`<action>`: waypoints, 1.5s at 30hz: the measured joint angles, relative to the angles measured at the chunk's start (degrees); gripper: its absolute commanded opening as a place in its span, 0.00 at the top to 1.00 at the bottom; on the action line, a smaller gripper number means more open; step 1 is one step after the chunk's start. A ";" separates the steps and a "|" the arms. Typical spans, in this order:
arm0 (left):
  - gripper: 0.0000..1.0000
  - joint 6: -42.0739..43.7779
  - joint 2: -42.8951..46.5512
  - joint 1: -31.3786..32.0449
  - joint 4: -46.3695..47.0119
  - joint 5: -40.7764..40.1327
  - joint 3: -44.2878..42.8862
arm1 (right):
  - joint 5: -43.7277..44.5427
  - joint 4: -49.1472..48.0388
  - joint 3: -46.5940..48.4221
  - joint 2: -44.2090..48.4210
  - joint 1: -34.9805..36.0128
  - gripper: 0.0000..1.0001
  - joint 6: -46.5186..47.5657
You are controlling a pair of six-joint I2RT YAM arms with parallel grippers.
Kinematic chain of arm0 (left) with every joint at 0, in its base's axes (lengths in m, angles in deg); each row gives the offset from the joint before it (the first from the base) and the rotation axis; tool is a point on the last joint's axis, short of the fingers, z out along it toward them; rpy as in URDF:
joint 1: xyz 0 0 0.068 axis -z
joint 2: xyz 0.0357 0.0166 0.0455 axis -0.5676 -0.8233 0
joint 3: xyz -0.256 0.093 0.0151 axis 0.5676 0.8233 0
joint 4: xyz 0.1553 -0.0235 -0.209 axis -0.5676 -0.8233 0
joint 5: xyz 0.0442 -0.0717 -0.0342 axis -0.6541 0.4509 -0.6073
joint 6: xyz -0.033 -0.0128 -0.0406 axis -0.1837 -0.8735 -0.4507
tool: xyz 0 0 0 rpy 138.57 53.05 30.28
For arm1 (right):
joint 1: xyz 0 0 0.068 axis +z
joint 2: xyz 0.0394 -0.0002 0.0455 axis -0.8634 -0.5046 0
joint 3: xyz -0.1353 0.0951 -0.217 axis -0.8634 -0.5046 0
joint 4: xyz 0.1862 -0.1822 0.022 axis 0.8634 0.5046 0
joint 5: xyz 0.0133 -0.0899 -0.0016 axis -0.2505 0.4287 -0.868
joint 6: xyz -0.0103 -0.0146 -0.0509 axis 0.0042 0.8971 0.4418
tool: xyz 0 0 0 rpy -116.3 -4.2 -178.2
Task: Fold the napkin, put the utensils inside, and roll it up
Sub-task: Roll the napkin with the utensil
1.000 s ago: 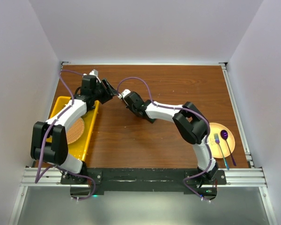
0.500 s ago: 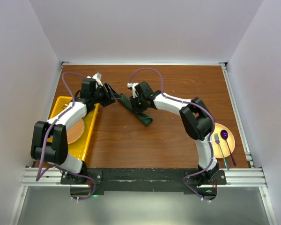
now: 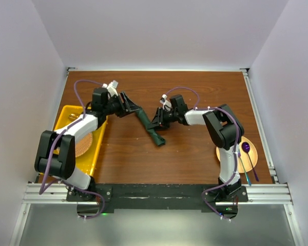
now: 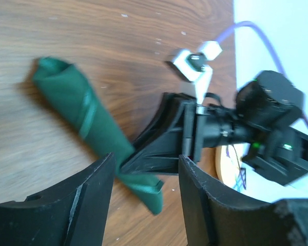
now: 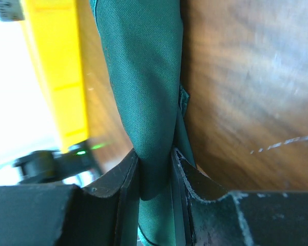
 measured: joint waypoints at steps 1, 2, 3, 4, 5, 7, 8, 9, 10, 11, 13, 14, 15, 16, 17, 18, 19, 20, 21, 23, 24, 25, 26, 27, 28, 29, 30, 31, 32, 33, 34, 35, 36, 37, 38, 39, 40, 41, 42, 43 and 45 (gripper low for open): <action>0.45 -0.48 -0.33 0.66 1.09 0.42 0.00 | -1.25 -2.03 -1.11 0.00 -0.33 1.00 -2.12; 0.46 -0.79 -0.79 1.25 2.03 0.72 0.00 | -2.01 -3.80 -2.03 0.00 -0.48 1.00 -4.07; 0.46 -1.14 -1.46 1.97 3.19 1.01 0.00 | -2.82 -5.53 -2.95 0.00 -0.79 1.00 -5.81; 0.48 -1.49 -2.29 2.51 4.04 1.07 0.00 | -3.34 -7.21 -3.69 0.00 -1.03 1.00 -7.37; 0.48 -1.81 -3.30 3.06 4.90 1.11 -0.07 | -3.76 -9.01 -4.50 0.00 -1.25 1.00 -8.98; 0.49 -2.56 -5.81 4.17 6.25 1.09 -0.09 | -4.44 -12.35 -6.23 0.00 -1.86 1.00 -11.87; 0.49 -2.75 -6.91 4.59 6.82 1.03 -0.09 | -4.46 -13.90 -7.15 0.00 -2.14 1.00 -13.14; 0.49 -2.97 -8.04 5.05 7.32 0.98 -0.11 | -4.50 -14.97 -7.89 0.00 -2.40 1.00 -14.10; 0.50 -3.06 -9.22 5.42 7.56 0.85 -0.24 | -4.59 -16.48 -8.85 0.00 -2.86 1.00 -15.26; 0.51 -3.13 -10.54 5.79 7.78 0.72 -0.57 | -4.79 -17.97 -9.86 0.00 -3.30 1.00 -16.41; 0.51 -3.52 -12.72 6.34 8.48 0.59 -1.36 | -5.38 -20.44 -11.45 -0.09 -4.22 1.00 -18.36; 0.51 -3.65 -13.51 6.58 9.14 0.57 -1.62 | -5.70 -21.57 -12.17 -0.22 -4.72 1.00 -19.10; 0.52 -3.85 -14.23 6.67 9.77 0.57 -1.90 | -5.99 -22.60 -12.70 -0.44 -5.20 1.00 -19.69; 0.52 -3.96 -14.82 6.78 10.36 0.57 -2.12 | -6.12 -23.43 -13.05 -0.61 -5.60 1.00 -20.17; 0.52 -4.00 -15.23 6.91 10.80 0.57 -2.34 | -6.27 -24.11 -13.38 -0.79 -5.97 1.00 -20.37; 0.52 -4.02 -15.50 6.95 11.21 0.57 -2.47 | -6.47 -24.50 -13.62 -0.83 -6.29 1.00 -20.55; 0.52 -4.07 -15.69 6.97 11.67 0.57 -2.58 | -6.71 -24.61 -13.66 -0.87 -6.47 1.00 -20.55; 0.52 -4.11 -15.82 7.02 12.24 0.55 -2.67 | -6.88 -24.63 -13.64 -0.90 -6.67 1.00 -20.35; 0.52 -4.13 -15.85 7.02 12.63 0.57 -2.71 | -7.04 -24.52 -13.62 -0.90 -6.75 0.98 -20.00; 0.52 -4.28 -15.87 7.04 13.09 0.59 -2.86 | -7.23 -23.76 -13.29 -0.87 -6.75 0.96 -18.84; 0.52 -4.44 -15.87 7.06 13.38 0.59 -2.97 | -7.26 -23.04 -12.98 -0.87 -6.73 0.96 -18.10; 0.52 -4.55 -15.87 7.06 13.62 0.59 -3.04 | -7.28 -21.84 -12.37 -0.87 -6.73 0.94 -16.92; 0.52 -4.59 -15.87 7.10 13.77 0.59 -3.13 | -7.23 -20.74 -11.91 -0.87 -6.73 0.93 -15.98; 0.52 -4.83 -15.87 7.17 13.90 0.57 -3.21 | -7.17 -18.82 -11.02 -0.85 -6.64 0.90 -14.62; 0.52 -4.96 -15.87 7.28 14.05 0.57 -3.21 | -6.86 -16.79 -10.19 -0.74 -6.54 0.85 -13.16; 0.52 -4.98 -15.87 7.34 14.16 0.59 -3.21 | -6.64 -14.93 -9.44 -0.68 -6.43 0.83 -11.87; 0.52 -5.01 -15.87 7.43 14.16 0.63 -3.28 | -6.14 -12.50 -8.39 -0.55 -6.25 0.80 -10.32; 0.52 -5.03 -15.89 7.56 14.16 0.68 -3.43 | -5.49 -10.05 -7.30 -0.35 -5.99 0.75 -8.61; 0.53 -5.05 -15.98 7.65 14.23 0.79 -3.61 | -4.92 -7.85 -6.19 -0.13 -5.68 0.73 -6.99; 0.54 -5.14 -16.20 7.72 14.43 1.09 -4.02 | -4.15 -5.79 -5.20 0.13 -5.35 0.70 -5.55; 0.54 -5.27 -16.68 7.76 14.91 1.31 -4.57 | -3.30 -3.41 -4.07 0.48 -4.90 0.68 -3.69; 0.55 -5.44 -17.03 7.80 15.34 1.40 -4.90 | -2.69 -2.01 -3.48 0.74 -4.59 0.64 -2.67; 0.56 -5.49 -17.59 7.82 15.80 1.64 -5.38 | -1.88 -0.24 -2.80 1.14 -4.20 0.63 -1.33; 0.56 -5.51 -18.21 7.82 16.24 1.79 -5.81 | -1.09 1.53 -2.21 1.55 -3.82 0.62 -0.04; 0.57 -5.53 -18.88 7.82 16.61 1.86 -6.21 | -0.28 3.52 -1.60 2.10 -3.45 0.60 1.25; 0.58 -5.53 -19.56 7.82 16.81 1.95 -6.60 | 0.48 5.57 -0.96 2.67 -3.17 0.59 2.49; 0.58 -5.51 -20.28 7.80 16.79 2.01 -7.06 | 1.14 7.41 -0.28 3.15 -2.91 0.57 3.74; 0.59 -5.44 -21.00 7.80 16.70 2.03 -7.52 | 1.77 8.76 0.22 3.54 -2.75 0.57 4.66; 0.59 -5.42 -21.66 7.80 16.57 1.88 -7.91 | 2.38 10.45 0.85 4.11 -2.60 0.53 5.75; 0.59 -5.33 -22.18 7.80 16.20 1.64 -8.28 | 3.26 12.15 1.40 4.68 -2.49 0.52 6.93; 0.59 -4.94 -22.75 7.80 15.41 1.20 -8.85 | 4.94 15.72 2.34 6.19 -2.43 0.51 9.16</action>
